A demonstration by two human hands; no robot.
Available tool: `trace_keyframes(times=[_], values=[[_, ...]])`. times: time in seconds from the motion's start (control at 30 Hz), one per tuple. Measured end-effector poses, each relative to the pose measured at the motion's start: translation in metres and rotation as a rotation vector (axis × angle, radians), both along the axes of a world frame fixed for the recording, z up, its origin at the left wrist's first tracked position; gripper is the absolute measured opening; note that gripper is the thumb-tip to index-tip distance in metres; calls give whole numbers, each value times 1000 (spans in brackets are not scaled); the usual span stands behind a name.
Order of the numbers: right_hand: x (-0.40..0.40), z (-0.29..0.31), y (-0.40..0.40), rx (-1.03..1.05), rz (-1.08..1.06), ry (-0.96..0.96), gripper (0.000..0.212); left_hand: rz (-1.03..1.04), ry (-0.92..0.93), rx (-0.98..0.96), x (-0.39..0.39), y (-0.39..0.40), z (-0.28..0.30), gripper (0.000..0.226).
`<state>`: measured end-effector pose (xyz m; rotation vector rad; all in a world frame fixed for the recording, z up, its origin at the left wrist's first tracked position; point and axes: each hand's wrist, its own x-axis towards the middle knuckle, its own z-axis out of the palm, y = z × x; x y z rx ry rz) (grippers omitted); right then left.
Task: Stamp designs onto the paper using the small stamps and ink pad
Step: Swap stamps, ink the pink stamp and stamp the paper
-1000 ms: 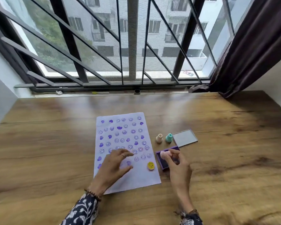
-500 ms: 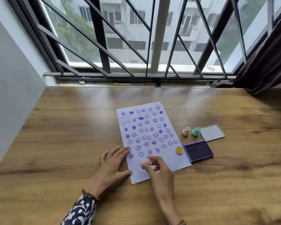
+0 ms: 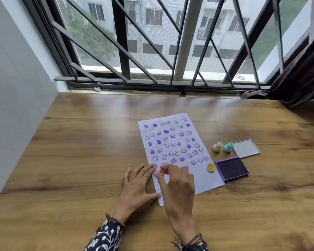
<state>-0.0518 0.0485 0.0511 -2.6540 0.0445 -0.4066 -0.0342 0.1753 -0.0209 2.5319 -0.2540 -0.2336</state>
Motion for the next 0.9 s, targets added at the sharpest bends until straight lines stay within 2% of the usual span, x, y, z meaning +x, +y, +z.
trace_keyframes(times=[0.07,0.13,0.33,0.5,0.63,0.73,0.9], values=[[-2,-16,-1,10,0,129,13,10,2,-17,0,0,1,80],[0,-26,-4,-3,7,177,13,16,3,-28,0,-1,2,79],[0,-30,-4,-80,9,128,21,4,5,-21,0,0,3,81],[-1,-32,-6,-48,22,118,12,6,-2,-1,0,0,4,80],[4,-31,-12,179,-7,255,10,13,-1,5,0,-1,5,81],[15,-23,-25,592,-54,414,16,16,1,-5,-1,-1,7,83],[18,-18,-49,956,-108,431,19,5,23,-2,0,-1,8,85]])
